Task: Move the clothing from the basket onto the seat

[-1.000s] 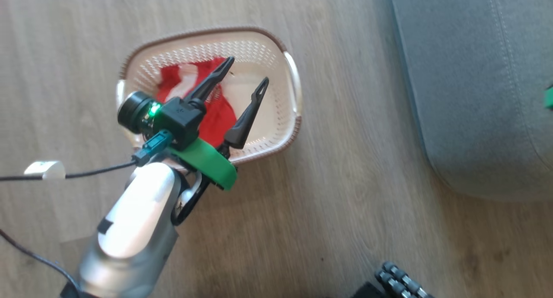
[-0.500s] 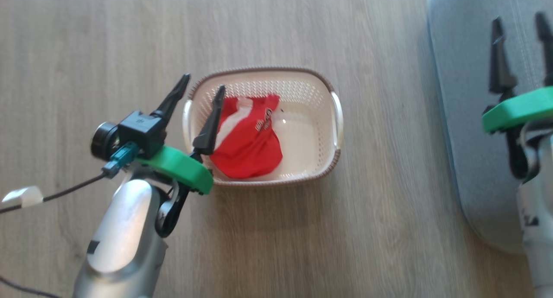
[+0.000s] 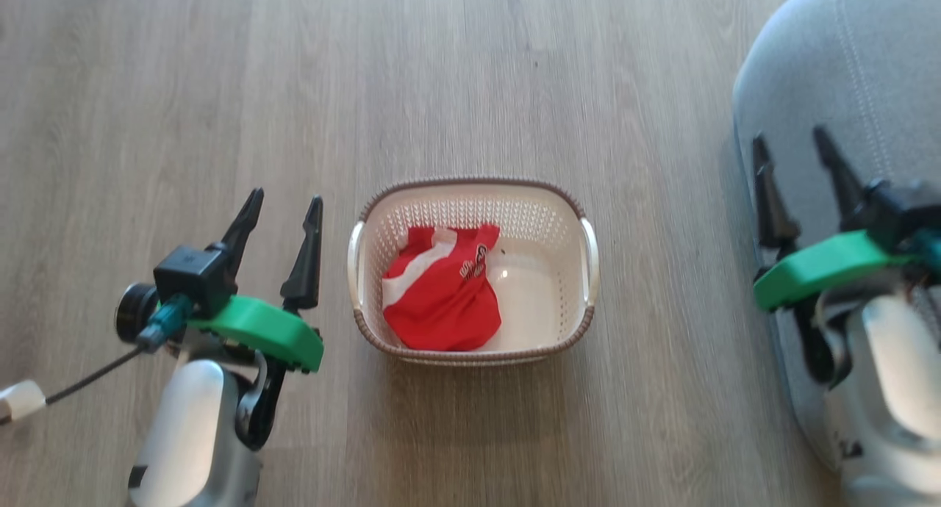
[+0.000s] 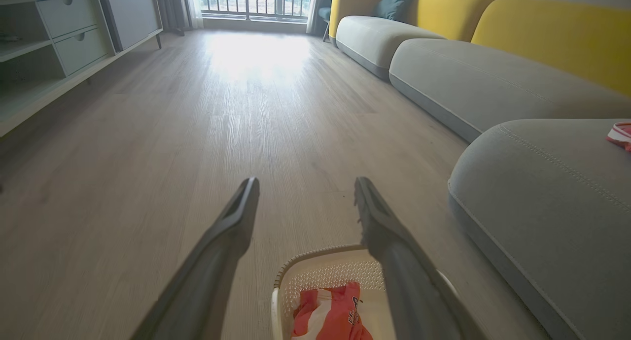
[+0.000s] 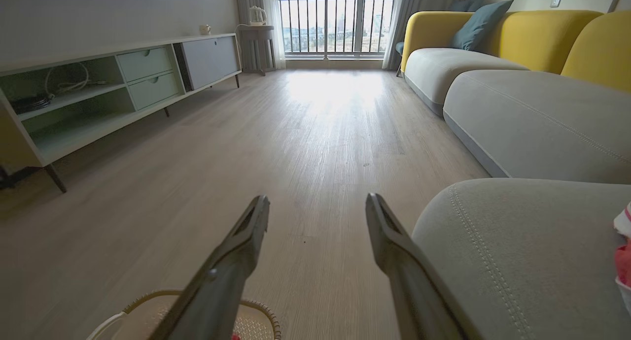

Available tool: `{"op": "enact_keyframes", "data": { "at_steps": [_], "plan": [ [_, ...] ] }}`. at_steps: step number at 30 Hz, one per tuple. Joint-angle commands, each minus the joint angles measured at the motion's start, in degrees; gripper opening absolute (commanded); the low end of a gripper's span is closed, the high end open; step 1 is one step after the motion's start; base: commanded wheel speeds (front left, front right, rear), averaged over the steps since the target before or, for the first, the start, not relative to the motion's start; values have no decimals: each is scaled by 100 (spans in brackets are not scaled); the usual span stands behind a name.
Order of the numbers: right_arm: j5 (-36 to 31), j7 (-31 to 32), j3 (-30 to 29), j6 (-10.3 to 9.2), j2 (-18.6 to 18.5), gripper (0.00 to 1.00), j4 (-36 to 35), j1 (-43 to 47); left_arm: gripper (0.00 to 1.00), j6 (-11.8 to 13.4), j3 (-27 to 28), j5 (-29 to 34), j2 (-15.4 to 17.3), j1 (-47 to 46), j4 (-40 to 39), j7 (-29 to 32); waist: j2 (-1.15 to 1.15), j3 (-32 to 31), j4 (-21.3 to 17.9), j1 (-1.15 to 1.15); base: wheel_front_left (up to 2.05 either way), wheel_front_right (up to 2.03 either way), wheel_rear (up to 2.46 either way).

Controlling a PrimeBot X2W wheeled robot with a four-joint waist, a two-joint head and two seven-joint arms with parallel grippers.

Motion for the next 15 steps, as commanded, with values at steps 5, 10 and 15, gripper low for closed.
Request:
{"op": "enact_keyframes", "data": {
  "at_steps": [5,10,15],
  "plan": [
    [1,-52,181,-2,148,100,-225,303,100,-8,460,133,2,175,-150,-28,0,-371,57,1,0,0,0],
    [-30,-52,216,-2,298,100,-269,519,100,34,755,217,-18,400,-152,-28,0,-623,48,1,0,0,0],
    [-25,-52,245,-2,441,100,-299,753,100,98,969,261,-30,633,-155,-28,0,-835,32,1,0,0,0]
  ]
}}
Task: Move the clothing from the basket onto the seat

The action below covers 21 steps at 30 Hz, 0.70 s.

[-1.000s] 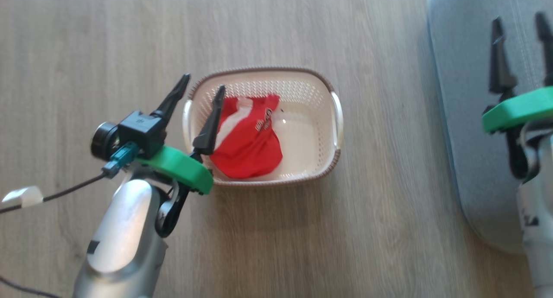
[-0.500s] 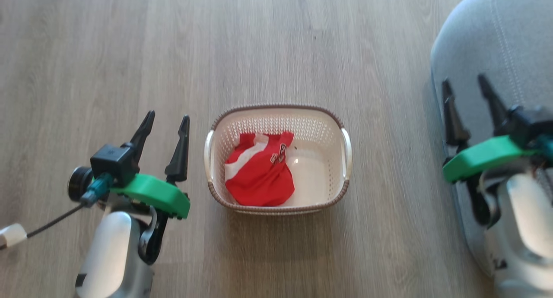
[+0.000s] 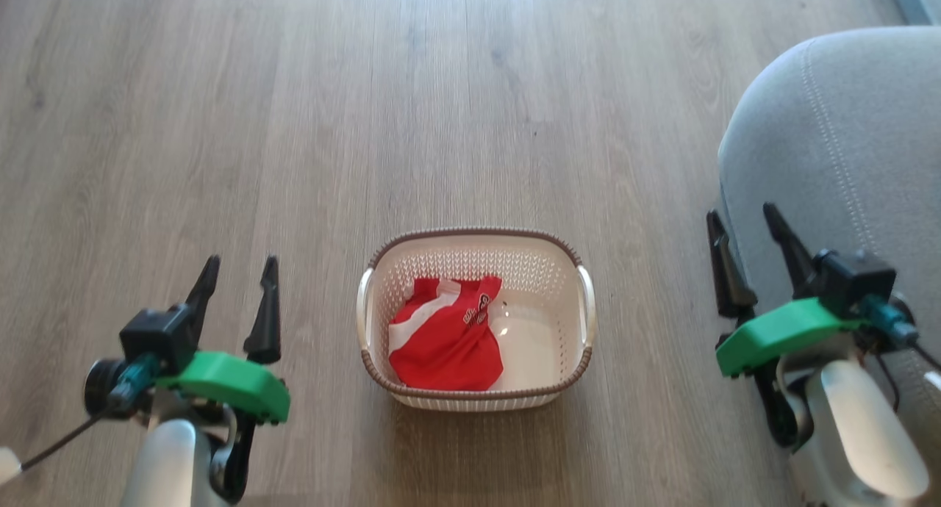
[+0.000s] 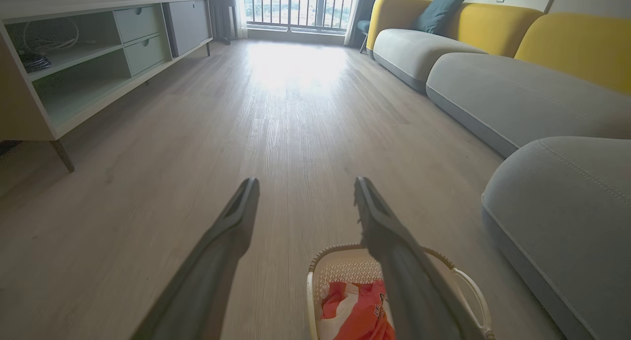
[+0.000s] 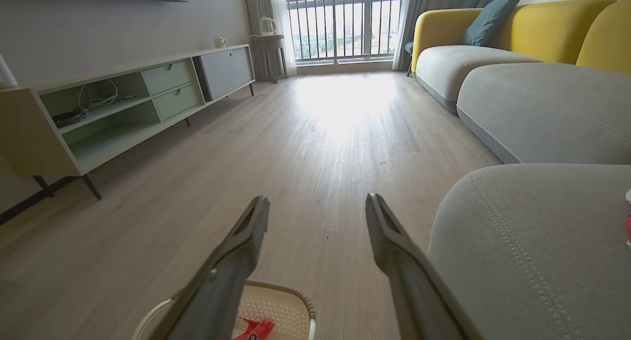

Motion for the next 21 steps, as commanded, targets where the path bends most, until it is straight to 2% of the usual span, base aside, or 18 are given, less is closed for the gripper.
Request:
{"op": "enact_keyframes", "data": {
  "at_steps": [1,8,21],
  "plan": [
    [-19,-52,132,-2,30,100,-211,-48,100,43,218,35,56,-90,-172,-28,0,-55,-10,1,0,0,0],
    [-24,-52,115,-2,140,100,-212,182,100,75,366,38,52,158,-188,-28,0,-187,-14,1,0,0,0],
    [-19,-52,-6,-2,201,100,-230,379,100,116,237,-13,51,302,-185,-28,0,-258,31,1,0,0,0]
  ]
}}
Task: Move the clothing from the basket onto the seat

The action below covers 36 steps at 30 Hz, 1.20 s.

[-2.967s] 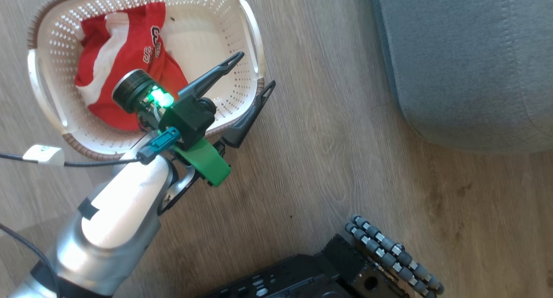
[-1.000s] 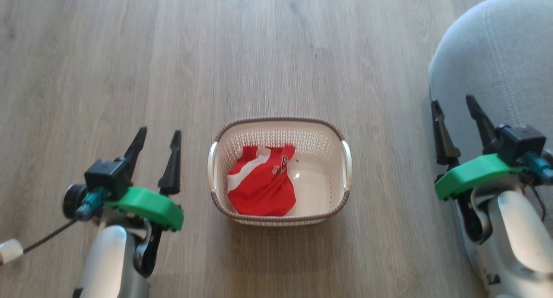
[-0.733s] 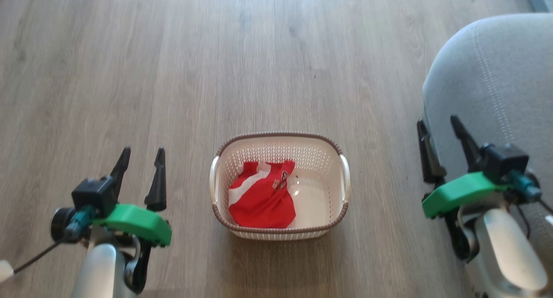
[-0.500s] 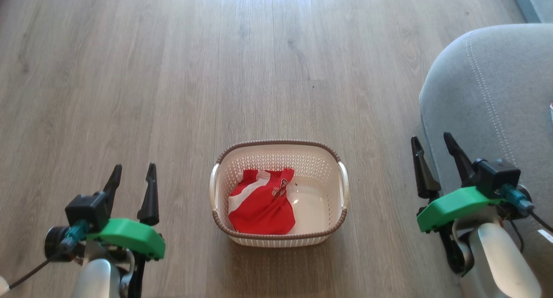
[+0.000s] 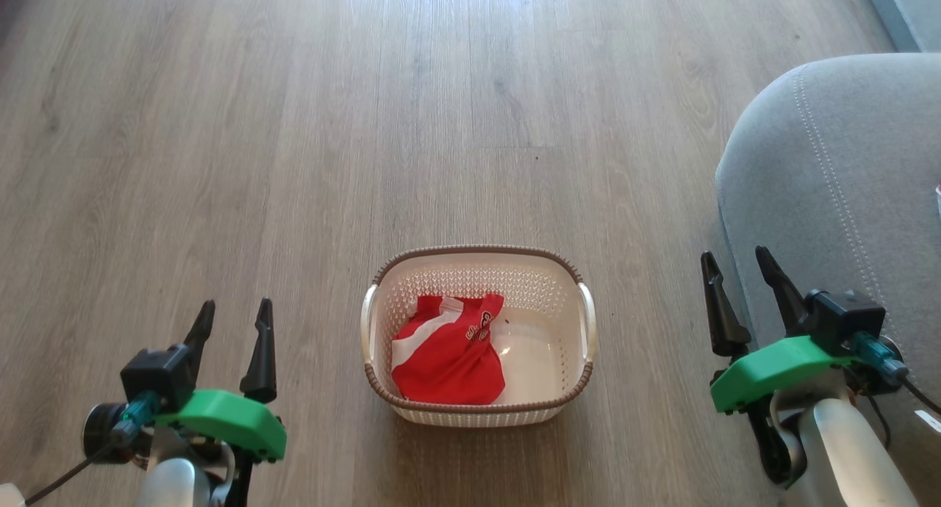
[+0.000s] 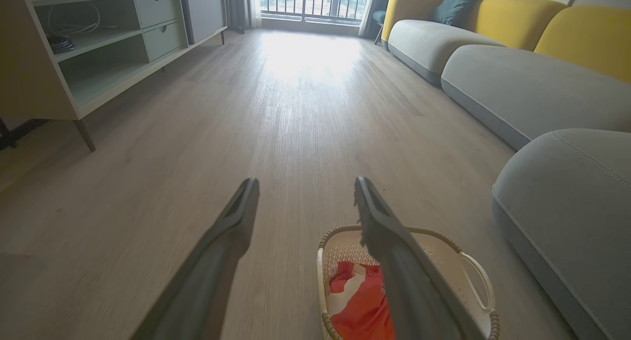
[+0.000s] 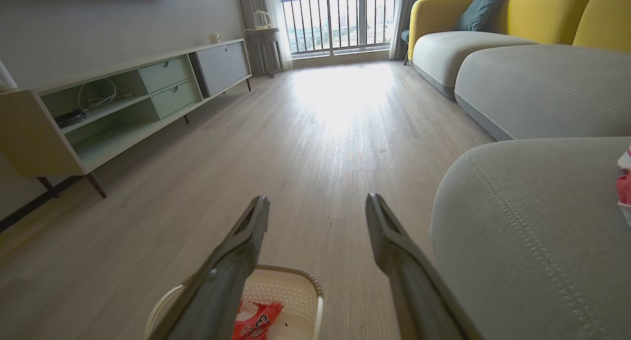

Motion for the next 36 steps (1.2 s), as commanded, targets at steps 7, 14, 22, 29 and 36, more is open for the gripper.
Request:
{"op": "enact_keyframes", "data": {
  "at_steps": [7,14,22,29,36],
  "plan": [
    [-38,-52,101,-2,56,100,-242,-92,100,59,103,-32,53,-164,-191,-29,0,63,-30,1,0,0,0],
    [-49,-52,139,-2,75,100,-396,-266,100,30,-47,-29,52,-246,-113,-29,0,418,-101,1,0,0,0],
    [12,-52,176,-2,118,100,-727,-730,100,-28,-456,-93,52,-611,47,-29,0,1301,-246,1,0,0,0],
    [-27,-52,294,-2,167,100,-1108,-1328,100,-48,-725,-52,52,-1174,299,-29,0,2357,-479,1,0,0,0],
    [-96,-52,429,-2,209,100,-1337,-1913,100,-68,-992,86,52,-1981,740,-29,0,3370,-684,1,0,0,0]
  ]
}}
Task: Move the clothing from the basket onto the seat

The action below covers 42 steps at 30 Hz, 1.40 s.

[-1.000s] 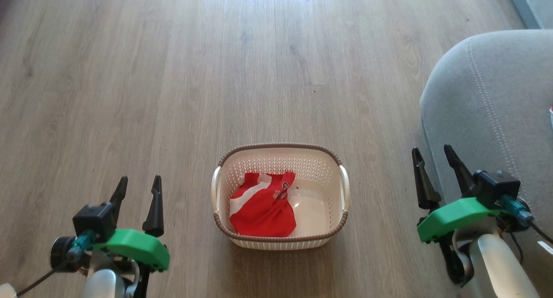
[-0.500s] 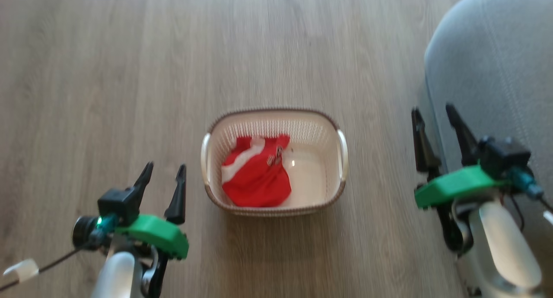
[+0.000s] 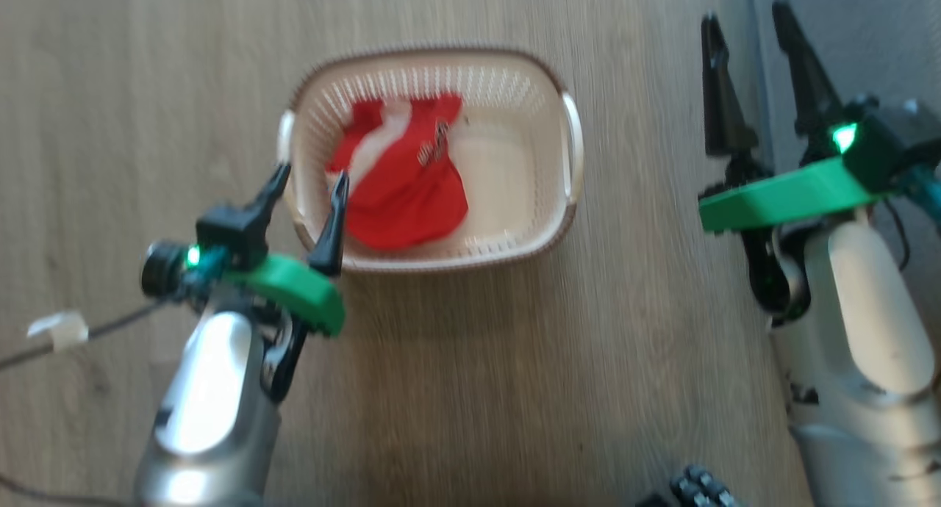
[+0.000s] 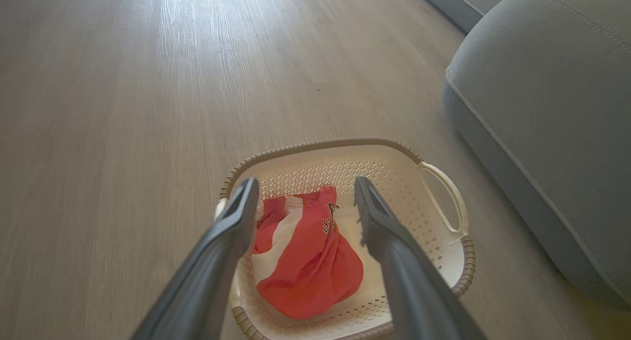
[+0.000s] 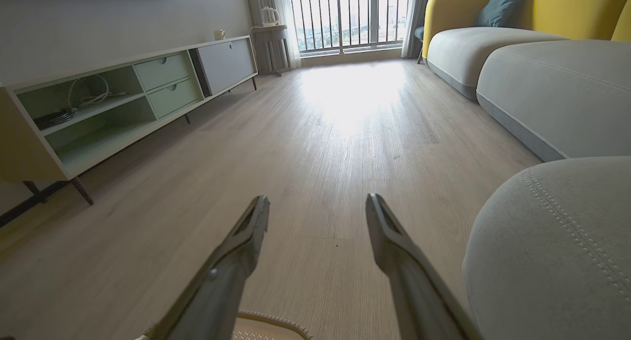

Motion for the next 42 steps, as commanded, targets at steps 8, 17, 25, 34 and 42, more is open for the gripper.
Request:
{"op": "enact_keyframes", "data": {
  "at_steps": [8,17,25,34,42],
  "plan": [
    [-53,-52,262,-1,131,100,-301,-412,100,-30,-47,321,70,-998,785,-29,0,1258,-425,-2,0,0,0],
    [144,-52,347,-1,151,100,-439,-615,100,58,-411,812,211,-2061,1904,-29,0,1861,-732,-2,0,0,0],
    [513,-52,558,-1,152,100,-516,-684,100,404,-873,1341,284,-3218,3389,286,0,2275,-1153,-2,0,0,0],
    [818,-52,718,-1,153,100,-575,-726,100,828,-1212,1708,505,-3902,4234,1011,0,2610,-1581,-2,0,0,0],
    [1012,-52,719,-1,153,100,-642,-656,100,1268,-1420,1914,789,-4161,4429,1442,0,2808,-1773,-2,0,0,0]
  ]
}}
